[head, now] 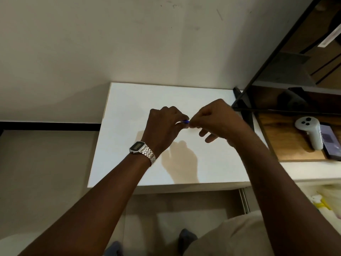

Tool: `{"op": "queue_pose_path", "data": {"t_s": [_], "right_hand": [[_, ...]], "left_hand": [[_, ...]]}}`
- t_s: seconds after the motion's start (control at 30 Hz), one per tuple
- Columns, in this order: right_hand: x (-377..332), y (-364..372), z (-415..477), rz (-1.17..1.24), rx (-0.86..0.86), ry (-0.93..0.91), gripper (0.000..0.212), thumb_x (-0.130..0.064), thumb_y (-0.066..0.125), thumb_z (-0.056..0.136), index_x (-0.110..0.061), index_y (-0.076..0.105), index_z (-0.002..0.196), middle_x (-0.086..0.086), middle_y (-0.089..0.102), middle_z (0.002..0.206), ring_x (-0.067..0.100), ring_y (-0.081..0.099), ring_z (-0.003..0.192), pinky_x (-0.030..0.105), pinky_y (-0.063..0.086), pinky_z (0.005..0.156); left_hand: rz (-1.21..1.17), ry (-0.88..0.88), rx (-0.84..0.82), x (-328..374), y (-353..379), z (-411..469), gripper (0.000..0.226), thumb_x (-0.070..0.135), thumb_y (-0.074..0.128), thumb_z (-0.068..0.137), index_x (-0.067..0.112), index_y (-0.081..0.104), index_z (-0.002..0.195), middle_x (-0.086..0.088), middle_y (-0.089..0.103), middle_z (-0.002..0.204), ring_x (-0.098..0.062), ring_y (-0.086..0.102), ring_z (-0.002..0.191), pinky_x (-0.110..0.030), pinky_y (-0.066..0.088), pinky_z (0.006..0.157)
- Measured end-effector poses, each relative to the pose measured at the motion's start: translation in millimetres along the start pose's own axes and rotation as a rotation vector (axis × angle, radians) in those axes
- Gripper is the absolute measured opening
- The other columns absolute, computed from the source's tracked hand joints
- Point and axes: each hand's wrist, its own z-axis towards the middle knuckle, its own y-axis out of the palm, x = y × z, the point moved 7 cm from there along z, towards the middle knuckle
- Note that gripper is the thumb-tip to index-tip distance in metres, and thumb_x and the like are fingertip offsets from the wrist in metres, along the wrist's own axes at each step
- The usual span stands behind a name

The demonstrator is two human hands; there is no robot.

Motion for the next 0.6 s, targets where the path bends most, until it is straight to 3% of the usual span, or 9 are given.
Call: {"op": "queue_pose_path", "data": {"t_s": [0.13, 0.23, 0.3, 0.4, 0.5, 0.6], "right_hand": [[-3.5, -28.7, -6.2, 0.322, 0.085, -0.117, 0.037, -0.054, 0.082, 0.082, -0.017, 0.084, 0.085, 0.005, 0.081, 0.088, 0.011, 0.072, 0.060, 0.029, 0.059, 0.053], [-1.1, -34.0, -2.3, 0.363, 0.131, -0.173, 0.024, -0.049, 0.079, 0.088, -0.025, 0.085, 0.088, -0.006, 0.080, 0.086, 0.003, 0.068, 0.062, 0.027, 0.058, 0.057], [-0.6, -33.1, 0.4, 0.381, 0.153, -0.232, 0.009, -0.035, 0.078, 0.091, -0.030, 0.084, 0.087, -0.013, 0.078, 0.083, -0.001, 0.067, 0.066, 0.026, 0.059, 0.059], [-1.4, -32.3, 3.8, 0.388, 0.201, -0.290, 0.012, -0.024, 0.075, 0.095, -0.033, 0.081, 0.092, -0.014, 0.079, 0.085, 0.001, 0.073, 0.080, 0.032, 0.064, 0.071], [-0.4, -27.2, 8.2, 0.462, 0.190, -0.303, 0.013, -0.019, 0.073, 0.097, -0.026, 0.075, 0.109, -0.003, 0.083, 0.097, 0.011, 0.080, 0.093, 0.045, 0.065, 0.085], [-5.5, -21.6, 9.7, 0.573, 0.146, -0.342, 0.042, -0.010, 0.068, 0.100, -0.024, 0.059, 0.138, 0.011, 0.082, 0.105, 0.024, 0.082, 0.091, 0.042, 0.068, 0.078]], "left_hand": [[-0.249, -0.096, -0.024, -4.4, -2.1, 3.4, 0.021, 0.034, 0.071, 0.095, 0.023, 0.079, 0.110, 0.002, 0.078, 0.104, -0.021, 0.072, 0.098, -0.053, 0.047, 0.094], [-0.382, -0.139, -0.127, -5.0, 2.2, 7.0, 0.021, 0.031, 0.069, 0.097, 0.025, 0.078, 0.115, 0.002, 0.076, 0.106, -0.016, 0.071, 0.103, -0.050, 0.048, 0.100], [-0.482, -0.169, -0.225, -4.5, 6.7, 8.8, 0.023, 0.030, 0.068, 0.098, 0.025, 0.077, 0.118, 0.004, 0.075, 0.106, -0.009, 0.070, 0.102, -0.033, 0.051, 0.097], [-0.609, -0.199, -0.345, -0.9, 10.1, 9.3, 0.025, 0.028, 0.067, 0.099, 0.020, 0.077, 0.121, 0.009, 0.077, 0.114, 0.006, 0.070, 0.103, -0.009, 0.049, 0.090], [-0.687, -0.217, -0.395, 0.4, 10.0, 9.5, 0.024, 0.025, 0.068, 0.099, 0.014, 0.078, 0.118, 0.003, 0.077, 0.122, -0.010, 0.075, 0.105, -0.016, 0.054, 0.094], [-0.700, -0.210, -0.409, 2.4, 8.2, 10.6, 0.020, 0.025, 0.069, 0.098, 0.015, 0.081, 0.110, -0.004, 0.080, 0.114, -0.016, 0.077, 0.099, -0.034, 0.055, 0.102]]}}
